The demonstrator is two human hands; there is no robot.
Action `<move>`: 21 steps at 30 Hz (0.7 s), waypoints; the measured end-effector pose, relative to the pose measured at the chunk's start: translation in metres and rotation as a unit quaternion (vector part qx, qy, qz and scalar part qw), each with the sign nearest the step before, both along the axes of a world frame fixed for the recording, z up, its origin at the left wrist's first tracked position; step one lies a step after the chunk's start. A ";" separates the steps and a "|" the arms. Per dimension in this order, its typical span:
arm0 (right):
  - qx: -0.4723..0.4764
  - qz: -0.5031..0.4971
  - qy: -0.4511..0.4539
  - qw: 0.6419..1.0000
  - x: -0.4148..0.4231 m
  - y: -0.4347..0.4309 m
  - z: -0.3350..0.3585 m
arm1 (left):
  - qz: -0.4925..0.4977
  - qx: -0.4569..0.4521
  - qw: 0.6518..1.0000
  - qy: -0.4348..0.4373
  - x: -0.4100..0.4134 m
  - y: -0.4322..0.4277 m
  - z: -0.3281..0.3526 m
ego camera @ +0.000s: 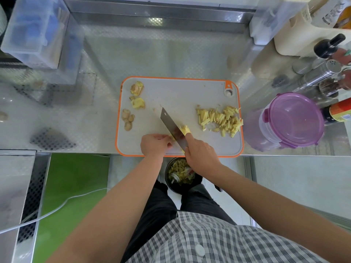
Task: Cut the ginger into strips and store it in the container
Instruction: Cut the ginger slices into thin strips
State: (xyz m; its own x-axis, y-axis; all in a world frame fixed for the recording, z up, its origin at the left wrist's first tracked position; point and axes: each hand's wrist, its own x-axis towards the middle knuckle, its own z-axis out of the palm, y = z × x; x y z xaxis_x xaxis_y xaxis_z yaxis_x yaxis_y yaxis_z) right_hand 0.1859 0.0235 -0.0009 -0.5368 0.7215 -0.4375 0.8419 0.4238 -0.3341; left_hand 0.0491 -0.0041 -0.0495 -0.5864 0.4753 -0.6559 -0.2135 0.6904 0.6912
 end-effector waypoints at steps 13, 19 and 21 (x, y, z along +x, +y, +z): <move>0.023 0.004 0.027 0.999 -0.006 0.005 0.009 | 0.002 -0.009 1.000 -0.001 0.001 0.000 0.008; 0.007 0.003 0.008 1.000 -0.006 0.003 0.006 | -0.003 -0.004 1.000 -0.001 0.002 0.000 0.009; 0.009 -0.002 0.015 1.000 -0.005 0.003 0.007 | -0.001 -0.005 1.000 0.003 0.001 0.000 0.008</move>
